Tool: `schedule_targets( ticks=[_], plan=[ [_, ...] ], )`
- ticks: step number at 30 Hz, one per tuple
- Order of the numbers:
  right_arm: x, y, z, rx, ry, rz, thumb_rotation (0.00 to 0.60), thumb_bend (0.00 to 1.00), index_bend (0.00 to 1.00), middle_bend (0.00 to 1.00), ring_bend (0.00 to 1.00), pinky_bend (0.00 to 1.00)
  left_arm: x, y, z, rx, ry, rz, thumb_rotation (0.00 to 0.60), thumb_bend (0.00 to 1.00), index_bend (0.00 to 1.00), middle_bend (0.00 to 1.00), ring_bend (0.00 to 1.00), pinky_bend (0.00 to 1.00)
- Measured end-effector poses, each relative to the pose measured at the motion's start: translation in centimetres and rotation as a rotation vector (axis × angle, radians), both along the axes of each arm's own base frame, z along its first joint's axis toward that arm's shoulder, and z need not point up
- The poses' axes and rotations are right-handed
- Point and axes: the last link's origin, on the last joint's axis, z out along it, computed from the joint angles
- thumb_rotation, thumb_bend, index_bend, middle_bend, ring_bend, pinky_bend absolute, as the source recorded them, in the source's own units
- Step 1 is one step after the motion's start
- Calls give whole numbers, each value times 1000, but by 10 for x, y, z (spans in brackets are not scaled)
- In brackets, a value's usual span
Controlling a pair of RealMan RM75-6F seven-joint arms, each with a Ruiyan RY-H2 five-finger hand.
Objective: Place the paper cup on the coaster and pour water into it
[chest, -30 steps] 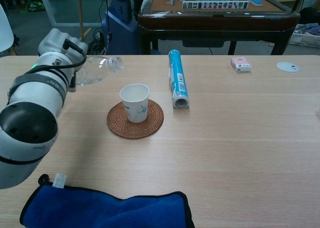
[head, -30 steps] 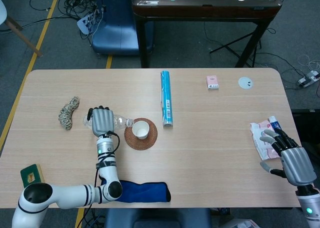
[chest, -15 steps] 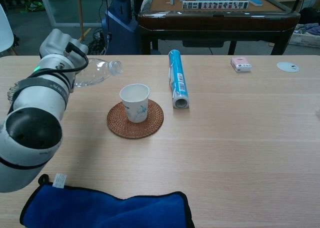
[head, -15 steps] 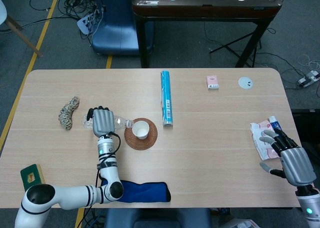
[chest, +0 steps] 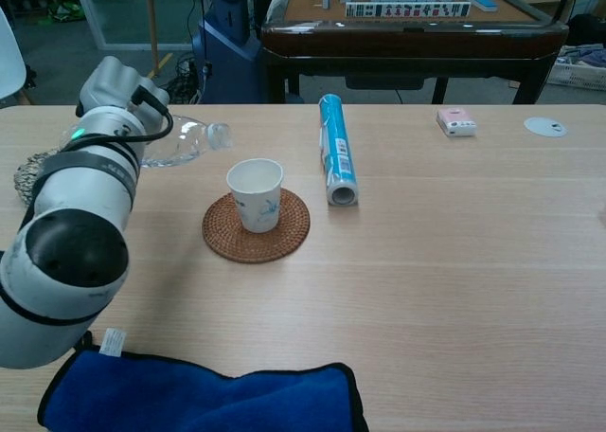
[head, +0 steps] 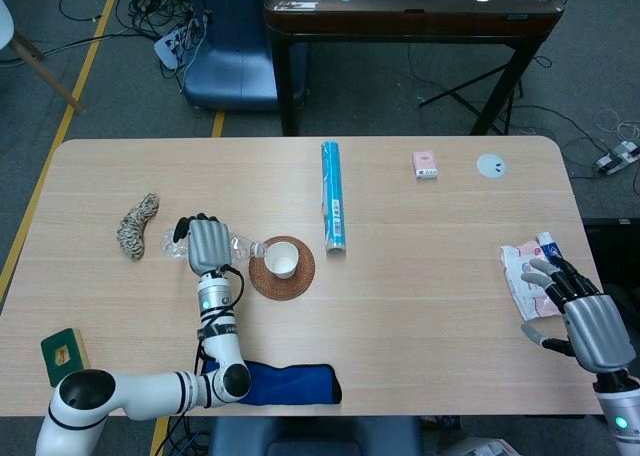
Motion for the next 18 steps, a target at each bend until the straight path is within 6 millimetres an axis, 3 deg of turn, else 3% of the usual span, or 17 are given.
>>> schedule_targets(
  ticks=[18],
  plan=[
    [0, -1, 1, 3, -2, -4, 600, 13, 301, 204, 111, 315, 7, -1, -5, -8, 73, 18, 600, 133, 682, 747, 492, 537]
  ],
)
